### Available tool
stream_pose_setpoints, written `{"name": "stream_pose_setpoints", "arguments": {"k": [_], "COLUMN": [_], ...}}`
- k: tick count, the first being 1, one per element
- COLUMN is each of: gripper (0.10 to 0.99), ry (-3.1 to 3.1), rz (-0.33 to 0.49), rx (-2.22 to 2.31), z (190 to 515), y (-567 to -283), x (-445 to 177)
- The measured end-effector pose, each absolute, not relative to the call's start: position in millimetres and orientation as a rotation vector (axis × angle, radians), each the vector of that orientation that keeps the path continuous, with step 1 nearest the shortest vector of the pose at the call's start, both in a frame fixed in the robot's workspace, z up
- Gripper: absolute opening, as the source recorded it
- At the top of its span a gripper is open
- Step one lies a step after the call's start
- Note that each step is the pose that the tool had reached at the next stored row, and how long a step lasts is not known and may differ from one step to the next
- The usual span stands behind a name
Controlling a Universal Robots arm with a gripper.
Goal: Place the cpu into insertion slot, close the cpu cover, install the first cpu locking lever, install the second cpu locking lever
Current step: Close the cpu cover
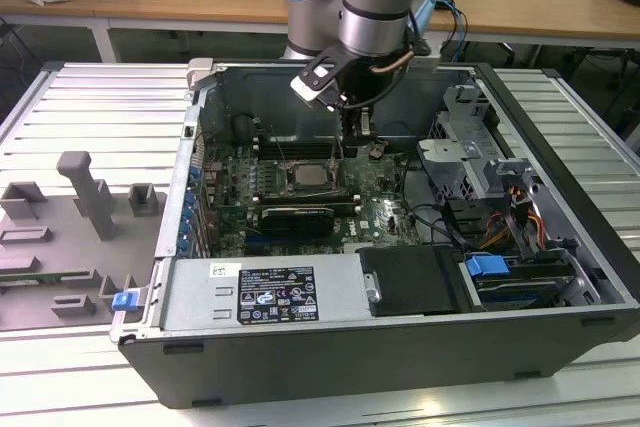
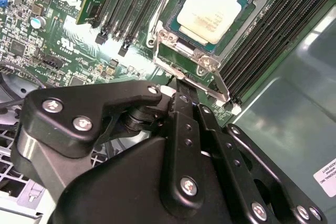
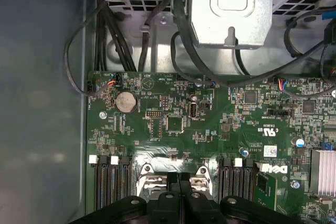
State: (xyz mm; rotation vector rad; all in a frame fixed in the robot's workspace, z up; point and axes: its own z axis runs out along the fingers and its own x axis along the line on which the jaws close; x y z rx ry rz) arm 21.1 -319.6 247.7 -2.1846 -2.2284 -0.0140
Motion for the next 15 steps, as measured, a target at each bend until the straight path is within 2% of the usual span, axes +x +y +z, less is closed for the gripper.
{"name": "stream_pose_setpoints", "arguments": {"k": [15], "gripper": [0.106], "ry": [-2.23], "rz": [-0.018], "rx": [-2.186], "z": [248], "y": [-320], "x": [10]}}
